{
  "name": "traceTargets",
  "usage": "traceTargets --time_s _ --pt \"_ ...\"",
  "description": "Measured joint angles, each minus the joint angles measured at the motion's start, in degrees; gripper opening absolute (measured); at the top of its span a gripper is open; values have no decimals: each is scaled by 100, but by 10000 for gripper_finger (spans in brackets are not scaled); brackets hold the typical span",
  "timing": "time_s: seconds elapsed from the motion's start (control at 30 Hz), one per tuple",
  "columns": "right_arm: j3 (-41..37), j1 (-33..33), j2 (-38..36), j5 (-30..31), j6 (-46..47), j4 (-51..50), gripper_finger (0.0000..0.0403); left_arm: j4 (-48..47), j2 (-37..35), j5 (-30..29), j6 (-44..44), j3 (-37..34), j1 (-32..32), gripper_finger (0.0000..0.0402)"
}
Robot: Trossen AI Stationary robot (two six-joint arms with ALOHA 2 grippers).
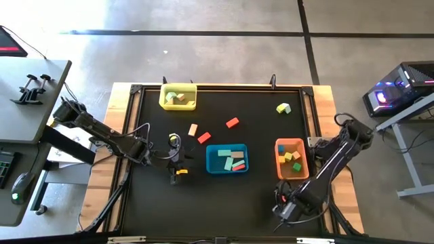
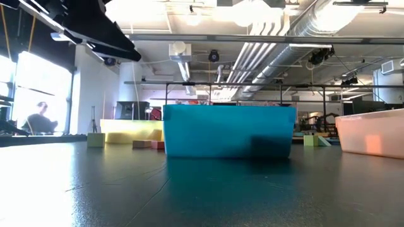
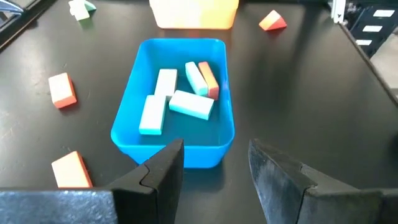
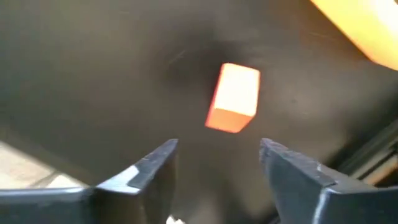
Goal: Sort blocks by size
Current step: Put the orange triangular block into the yellow bin
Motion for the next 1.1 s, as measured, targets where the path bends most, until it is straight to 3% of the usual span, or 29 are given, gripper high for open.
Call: traceTargets --time_s 0.2,0.37,0.6,0.77,0.93,1.1 --pt "-2 -45 308 -229 64 -257 272 19 -1 2 1 0 0 168" --pt "-435 -45 331 -257 259 136 267 18 1 2 3 0 0 168" --pt "-1252 -51 331 -287 284 1727 254 18 -1 4 10 0 -2 168" --pt "-1541 -56 303 -337 313 2187 218 25 0 4 9 0 0 168" --pt "-1484 -56 316 -197 52 2115 130 58 -1 4 9 0 -1 168" --pt "-1147 -58 342 773 -993 2274 126 144 14 4 46 0 -5 168"
